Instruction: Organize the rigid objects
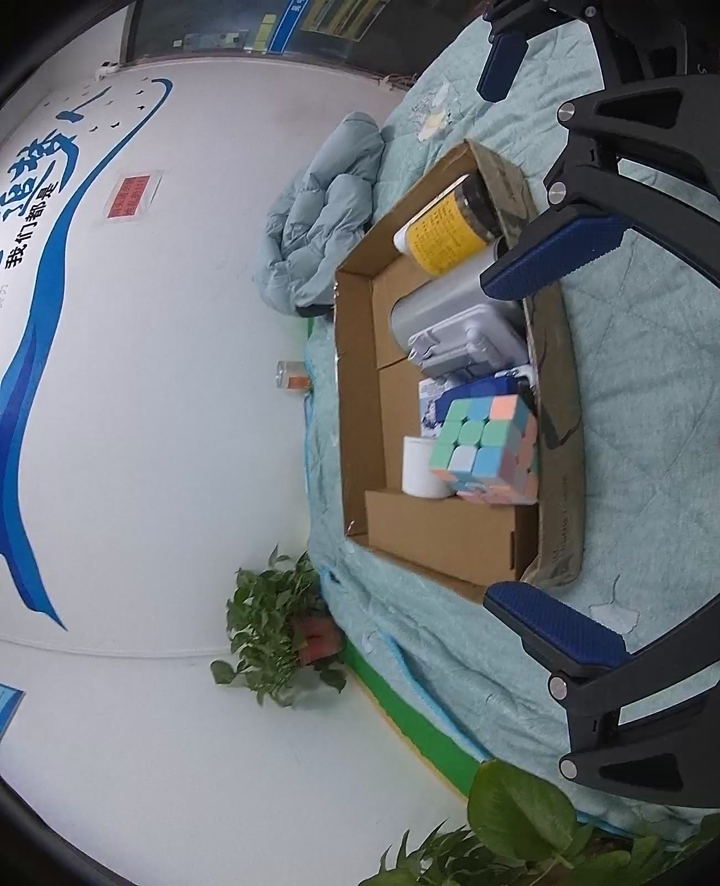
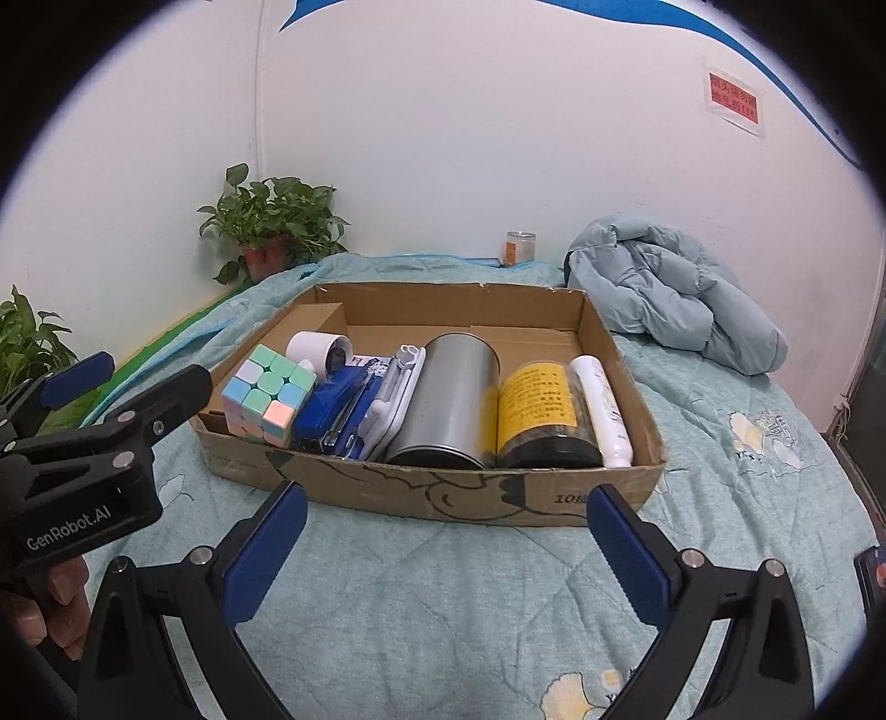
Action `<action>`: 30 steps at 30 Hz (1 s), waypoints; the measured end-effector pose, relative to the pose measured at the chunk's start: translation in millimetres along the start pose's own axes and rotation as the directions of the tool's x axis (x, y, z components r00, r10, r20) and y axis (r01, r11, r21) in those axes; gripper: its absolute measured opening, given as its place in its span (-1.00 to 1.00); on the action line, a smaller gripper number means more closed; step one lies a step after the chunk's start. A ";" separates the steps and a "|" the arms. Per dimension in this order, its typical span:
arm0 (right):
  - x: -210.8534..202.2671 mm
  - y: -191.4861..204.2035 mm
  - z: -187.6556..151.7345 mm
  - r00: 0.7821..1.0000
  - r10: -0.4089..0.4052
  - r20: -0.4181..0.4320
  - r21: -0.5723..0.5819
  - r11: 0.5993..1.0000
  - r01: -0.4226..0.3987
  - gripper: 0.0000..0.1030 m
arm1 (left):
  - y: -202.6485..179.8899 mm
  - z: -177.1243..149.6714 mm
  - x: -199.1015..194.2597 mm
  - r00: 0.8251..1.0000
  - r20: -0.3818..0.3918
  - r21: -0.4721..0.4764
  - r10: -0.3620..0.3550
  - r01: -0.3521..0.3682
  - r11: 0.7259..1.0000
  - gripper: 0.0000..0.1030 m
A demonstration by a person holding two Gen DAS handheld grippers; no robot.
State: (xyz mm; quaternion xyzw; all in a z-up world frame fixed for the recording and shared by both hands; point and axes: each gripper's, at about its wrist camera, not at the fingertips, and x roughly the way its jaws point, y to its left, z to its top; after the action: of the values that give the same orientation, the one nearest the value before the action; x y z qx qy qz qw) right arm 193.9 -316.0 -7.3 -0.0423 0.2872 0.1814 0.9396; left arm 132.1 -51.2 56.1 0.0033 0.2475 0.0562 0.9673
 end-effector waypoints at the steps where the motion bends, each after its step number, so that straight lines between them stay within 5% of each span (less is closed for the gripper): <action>1: -1.5 -0.3 -1.4 1.000 -0.006 0.000 -0.002 1.000 0.006 0.96 | -1.1 -1.4 -1.0 1.000 -0.004 -0.003 0.002 -0.002 1.000 0.99; 30: -10.7 -0.3 -11.1 0.999 -0.046 -0.004 -0.029 0.999 0.046 0.96 | 9.8 -14.2 9.8 0.996 -0.081 -0.034 -0.030 0.028 0.999 0.99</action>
State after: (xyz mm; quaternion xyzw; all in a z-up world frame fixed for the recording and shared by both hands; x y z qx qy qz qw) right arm 179.9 -321.7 -10.6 -0.0626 0.2857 0.1637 0.9422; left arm 132.7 -40.7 39.3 -0.0183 0.2857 0.0462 0.9570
